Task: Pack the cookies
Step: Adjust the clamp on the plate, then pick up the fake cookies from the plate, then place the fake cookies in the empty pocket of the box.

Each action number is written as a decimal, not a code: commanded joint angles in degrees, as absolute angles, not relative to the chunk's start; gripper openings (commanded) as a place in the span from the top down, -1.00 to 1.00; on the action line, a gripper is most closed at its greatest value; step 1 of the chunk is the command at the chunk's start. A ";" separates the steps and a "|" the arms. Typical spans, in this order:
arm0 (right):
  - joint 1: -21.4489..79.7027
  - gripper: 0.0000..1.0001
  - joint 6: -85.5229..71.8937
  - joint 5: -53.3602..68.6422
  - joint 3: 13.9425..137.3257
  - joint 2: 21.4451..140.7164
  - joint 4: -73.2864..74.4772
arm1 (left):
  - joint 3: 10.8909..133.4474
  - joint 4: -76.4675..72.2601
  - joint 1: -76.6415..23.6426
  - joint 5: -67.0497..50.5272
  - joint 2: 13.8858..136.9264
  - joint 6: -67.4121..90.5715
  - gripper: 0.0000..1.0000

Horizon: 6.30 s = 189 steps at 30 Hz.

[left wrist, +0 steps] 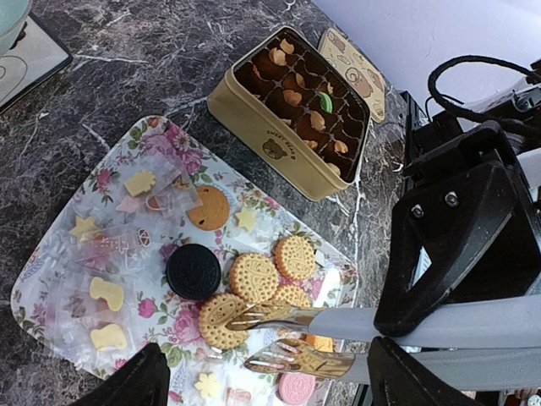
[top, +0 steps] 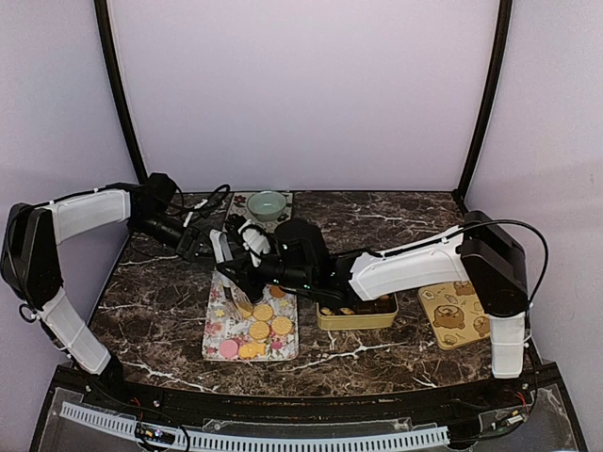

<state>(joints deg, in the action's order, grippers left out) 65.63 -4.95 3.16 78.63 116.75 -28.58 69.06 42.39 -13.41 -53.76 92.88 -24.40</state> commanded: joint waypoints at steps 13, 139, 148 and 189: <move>65.37 0.17 -5.36 1.60 85.04 119.94 -24.84 | 68.81 43.86 -16.96 -57.55 90.67 -25.59 -0.66; 65.35 0.58 7.24 -18.72 58.16 100.47 -52.43 | 69.24 48.51 -3.61 -45.97 79.01 -27.29 -0.97; 64.76 0.58 6.85 -23.75 46.11 85.57 -46.29 | 69.25 48.60 -3.64 -46.73 79.42 -27.25 -0.97; 63.50 0.17 1.31 -31.72 30.36 60.24 -26.08 | 68.74 48.96 -3.63 -48.63 80.51 -26.75 -0.97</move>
<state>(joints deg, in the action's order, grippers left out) 63.96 -0.01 -31.11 28.71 61.76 -25.63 67.81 47.29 -4.01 -47.22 80.73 -26.55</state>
